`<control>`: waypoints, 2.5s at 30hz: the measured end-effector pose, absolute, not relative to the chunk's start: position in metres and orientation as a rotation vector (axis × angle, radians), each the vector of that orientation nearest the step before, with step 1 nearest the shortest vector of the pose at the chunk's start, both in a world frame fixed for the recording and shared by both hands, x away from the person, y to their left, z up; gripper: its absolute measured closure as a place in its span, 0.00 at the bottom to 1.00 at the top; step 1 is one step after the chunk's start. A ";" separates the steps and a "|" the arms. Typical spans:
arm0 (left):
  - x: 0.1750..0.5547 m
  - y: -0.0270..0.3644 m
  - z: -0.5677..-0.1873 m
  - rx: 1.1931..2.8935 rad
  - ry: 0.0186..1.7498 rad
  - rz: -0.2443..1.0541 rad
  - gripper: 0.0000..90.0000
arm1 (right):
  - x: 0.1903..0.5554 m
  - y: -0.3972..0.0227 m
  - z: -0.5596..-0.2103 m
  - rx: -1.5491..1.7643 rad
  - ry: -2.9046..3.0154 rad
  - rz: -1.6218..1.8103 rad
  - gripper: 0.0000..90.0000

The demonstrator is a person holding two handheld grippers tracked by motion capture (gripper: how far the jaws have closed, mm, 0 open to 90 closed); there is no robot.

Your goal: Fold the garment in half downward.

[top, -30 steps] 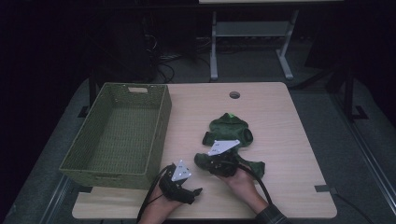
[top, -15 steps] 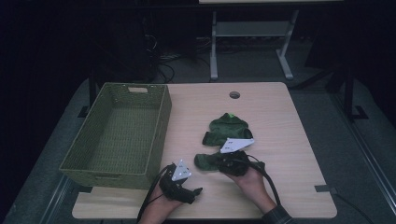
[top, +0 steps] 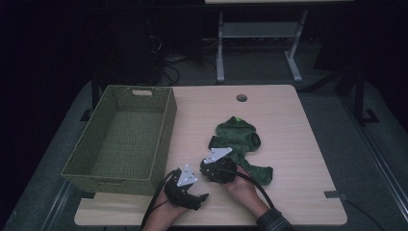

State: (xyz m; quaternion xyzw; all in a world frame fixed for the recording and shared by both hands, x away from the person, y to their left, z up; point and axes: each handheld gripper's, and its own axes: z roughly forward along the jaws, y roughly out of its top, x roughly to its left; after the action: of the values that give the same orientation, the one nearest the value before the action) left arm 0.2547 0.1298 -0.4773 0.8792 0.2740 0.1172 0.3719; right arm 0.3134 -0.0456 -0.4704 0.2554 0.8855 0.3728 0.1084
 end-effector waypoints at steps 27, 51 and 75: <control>0.255 0.129 -0.478 2.247 0.708 0.297 0.14 | 0.299 -0.140 -0.427 0.917 2.412 1.466 0.94; 0.255 0.130 -0.477 2.254 0.702 0.301 0.14 | 0.310 -0.193 -0.431 1.108 2.313 1.233 0.87; 0.255 0.130 -0.477 2.255 0.704 0.295 0.14 | 0.333 -0.159 -0.457 1.063 2.511 1.115 0.92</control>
State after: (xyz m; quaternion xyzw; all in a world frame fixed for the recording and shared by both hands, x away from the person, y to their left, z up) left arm 0.2551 0.1296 -0.4772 0.8794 0.2747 0.1151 0.3714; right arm 0.3328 -0.1589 -0.4572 0.3590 0.8484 0.3766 0.0977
